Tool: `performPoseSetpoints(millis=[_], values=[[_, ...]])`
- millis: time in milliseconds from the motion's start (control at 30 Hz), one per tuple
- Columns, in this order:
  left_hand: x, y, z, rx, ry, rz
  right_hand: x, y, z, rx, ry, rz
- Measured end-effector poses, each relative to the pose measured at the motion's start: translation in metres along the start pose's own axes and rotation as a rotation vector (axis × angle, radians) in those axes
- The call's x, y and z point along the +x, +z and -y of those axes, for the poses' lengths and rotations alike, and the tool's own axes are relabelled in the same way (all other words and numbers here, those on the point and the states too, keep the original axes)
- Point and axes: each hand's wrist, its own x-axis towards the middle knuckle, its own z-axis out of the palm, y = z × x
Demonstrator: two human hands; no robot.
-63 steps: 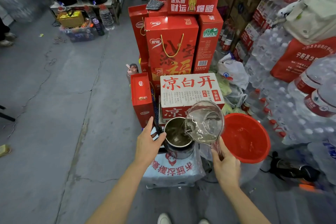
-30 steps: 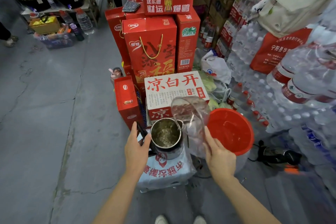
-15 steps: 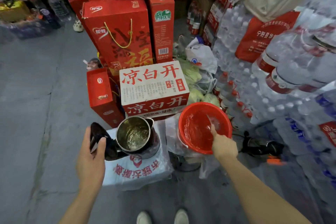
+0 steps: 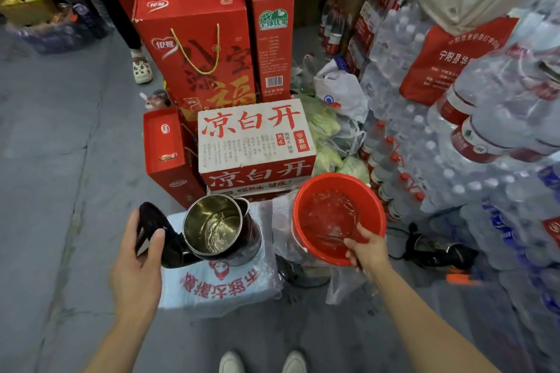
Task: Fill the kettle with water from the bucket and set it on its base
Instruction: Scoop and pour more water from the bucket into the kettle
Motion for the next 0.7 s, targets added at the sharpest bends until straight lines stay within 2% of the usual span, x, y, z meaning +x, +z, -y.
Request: performPoseSetpoints(millis=[300,467,700], values=[[0.002,-0.001,-0.001,0.043,0.012,0.03,-0.06,-0.007,-0.026,0.309,-0.147,0.01],[-0.004,0.0,-0.012,0.058,0.0,-0.004,-0.091,-0.012,-0.012,0.331,-0.249,0.054],[0.0,-0.004,-0.01,0.047,-0.004,0.032,-0.138,0.006,0.023,0.3,-0.357,0.147]])
